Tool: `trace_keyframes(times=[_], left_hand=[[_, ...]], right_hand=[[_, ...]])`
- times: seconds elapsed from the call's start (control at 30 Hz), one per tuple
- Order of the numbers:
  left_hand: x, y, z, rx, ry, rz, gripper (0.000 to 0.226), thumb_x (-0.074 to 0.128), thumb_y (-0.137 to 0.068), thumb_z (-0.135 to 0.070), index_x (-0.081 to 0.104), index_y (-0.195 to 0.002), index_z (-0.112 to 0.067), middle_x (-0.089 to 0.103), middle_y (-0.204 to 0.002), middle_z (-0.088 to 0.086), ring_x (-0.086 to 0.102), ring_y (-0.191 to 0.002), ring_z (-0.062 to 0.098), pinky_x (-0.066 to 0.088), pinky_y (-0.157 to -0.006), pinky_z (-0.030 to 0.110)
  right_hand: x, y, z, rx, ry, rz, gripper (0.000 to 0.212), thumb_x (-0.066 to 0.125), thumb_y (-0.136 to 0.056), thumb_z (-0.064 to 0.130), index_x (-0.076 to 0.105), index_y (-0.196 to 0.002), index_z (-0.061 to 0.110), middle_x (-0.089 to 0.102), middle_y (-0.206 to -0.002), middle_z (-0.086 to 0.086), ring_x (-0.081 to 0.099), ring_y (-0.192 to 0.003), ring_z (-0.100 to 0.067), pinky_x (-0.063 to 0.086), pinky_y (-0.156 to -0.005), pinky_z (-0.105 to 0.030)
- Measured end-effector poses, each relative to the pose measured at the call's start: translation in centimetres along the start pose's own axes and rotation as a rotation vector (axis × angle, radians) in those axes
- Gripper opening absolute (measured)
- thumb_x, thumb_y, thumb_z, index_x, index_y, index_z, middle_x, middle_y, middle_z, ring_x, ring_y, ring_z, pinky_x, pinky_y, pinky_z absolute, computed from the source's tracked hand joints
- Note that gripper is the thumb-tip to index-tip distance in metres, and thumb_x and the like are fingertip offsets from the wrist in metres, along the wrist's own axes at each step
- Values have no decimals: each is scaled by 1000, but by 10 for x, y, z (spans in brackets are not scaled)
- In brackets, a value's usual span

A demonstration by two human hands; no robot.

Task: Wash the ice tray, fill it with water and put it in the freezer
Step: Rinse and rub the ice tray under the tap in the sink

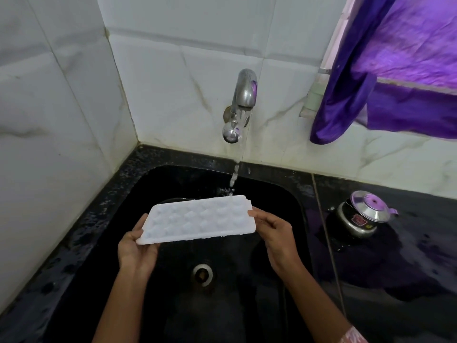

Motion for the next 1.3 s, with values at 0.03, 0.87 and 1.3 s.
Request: trace_keyframes(times=[0.03, 0.87, 1.3], left_hand=[[2, 1, 1, 7, 5, 36, 45, 33, -69, 1, 58, -106, -8, 69, -96, 12, 61, -95, 27, 58, -63, 32], [79, 20, 71, -3, -433, 442, 56, 32, -81, 17, 47, -128, -11, 58, -124, 8, 59, -104, 22, 57, -62, 26], [109, 9, 66, 17, -537, 481, 50, 37, -88, 10, 43, -132, -12, 55, -130, 6, 60, -105, 18, 57, -67, 24]], right_hand=[[-3, -1, 0, 17, 12, -5, 16, 56, -83, -10, 67, -94, -9, 70, -102, -6, 69, -87, -6, 54, -68, -16], [-100, -12, 24, -8, 126, -311, 25, 51, -87, -7, 67, -96, 10, 67, -94, -3, 61, -86, -16, 51, -74, -22], [-97, -22, 44, -54, 152, -280, 27, 49, -88, -8, 63, -108, 5, 63, -95, 6, 58, -88, -6, 51, -74, -15]])
Point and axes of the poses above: each hand's wrist, its own y-axis away from the middle knuckle, its own x-axis out of the palm, z = x × y, the point moved 2 cm from there along -y, towards the middle knuckle
